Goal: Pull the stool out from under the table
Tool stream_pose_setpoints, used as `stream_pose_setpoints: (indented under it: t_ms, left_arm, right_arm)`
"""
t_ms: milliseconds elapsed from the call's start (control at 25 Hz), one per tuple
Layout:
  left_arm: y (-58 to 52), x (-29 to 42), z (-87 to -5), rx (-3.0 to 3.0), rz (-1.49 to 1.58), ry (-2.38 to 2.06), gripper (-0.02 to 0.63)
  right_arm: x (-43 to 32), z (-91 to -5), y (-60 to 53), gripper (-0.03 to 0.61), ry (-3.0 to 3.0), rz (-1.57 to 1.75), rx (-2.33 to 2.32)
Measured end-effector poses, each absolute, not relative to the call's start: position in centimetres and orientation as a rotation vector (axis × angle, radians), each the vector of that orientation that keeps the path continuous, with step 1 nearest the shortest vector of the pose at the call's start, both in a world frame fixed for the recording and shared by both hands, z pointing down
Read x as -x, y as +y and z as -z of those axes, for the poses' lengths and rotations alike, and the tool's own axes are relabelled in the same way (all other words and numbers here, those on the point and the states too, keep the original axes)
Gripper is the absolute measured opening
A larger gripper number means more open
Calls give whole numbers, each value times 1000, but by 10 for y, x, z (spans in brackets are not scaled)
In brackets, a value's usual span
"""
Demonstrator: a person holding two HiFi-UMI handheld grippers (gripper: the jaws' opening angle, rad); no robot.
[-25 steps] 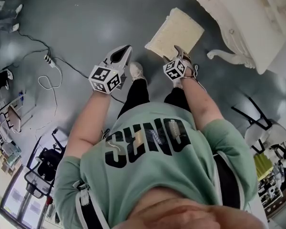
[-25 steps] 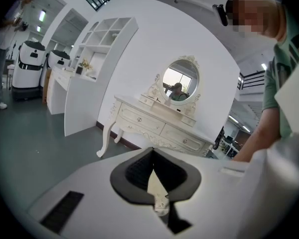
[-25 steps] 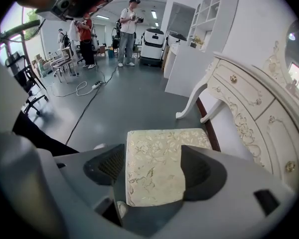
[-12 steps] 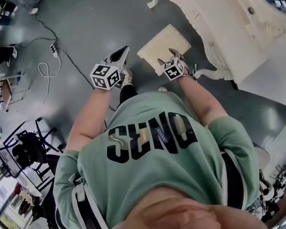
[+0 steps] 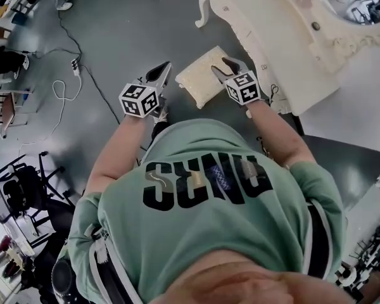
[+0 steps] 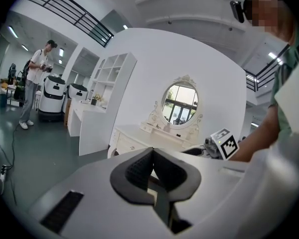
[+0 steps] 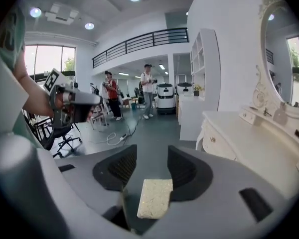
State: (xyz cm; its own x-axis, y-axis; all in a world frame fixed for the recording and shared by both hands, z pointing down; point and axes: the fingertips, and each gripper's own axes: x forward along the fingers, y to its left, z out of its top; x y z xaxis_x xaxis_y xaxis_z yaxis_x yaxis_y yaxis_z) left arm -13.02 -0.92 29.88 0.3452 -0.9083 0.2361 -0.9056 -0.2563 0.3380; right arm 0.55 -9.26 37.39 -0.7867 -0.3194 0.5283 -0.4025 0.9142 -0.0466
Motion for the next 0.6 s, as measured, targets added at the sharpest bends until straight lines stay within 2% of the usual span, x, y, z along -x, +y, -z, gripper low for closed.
stream_pose_setpoints:
  t_ms: [120, 280, 600]
  left_arm:
    - [-8, 124, -274, -2251, 3, -1580, 8]
    - [-5, 127, -237, -2358, 5, -1544, 8]
    - [32, 181, -199, -2536, 12, -1362, 8]
  right_arm:
    - [-11, -329, -91, 152, -2625, -214, -539]
    - [-13, -293, -81, 130, -2656, -168, -593]
    - [14, -253, -47, 47, -2688, -241, -845]
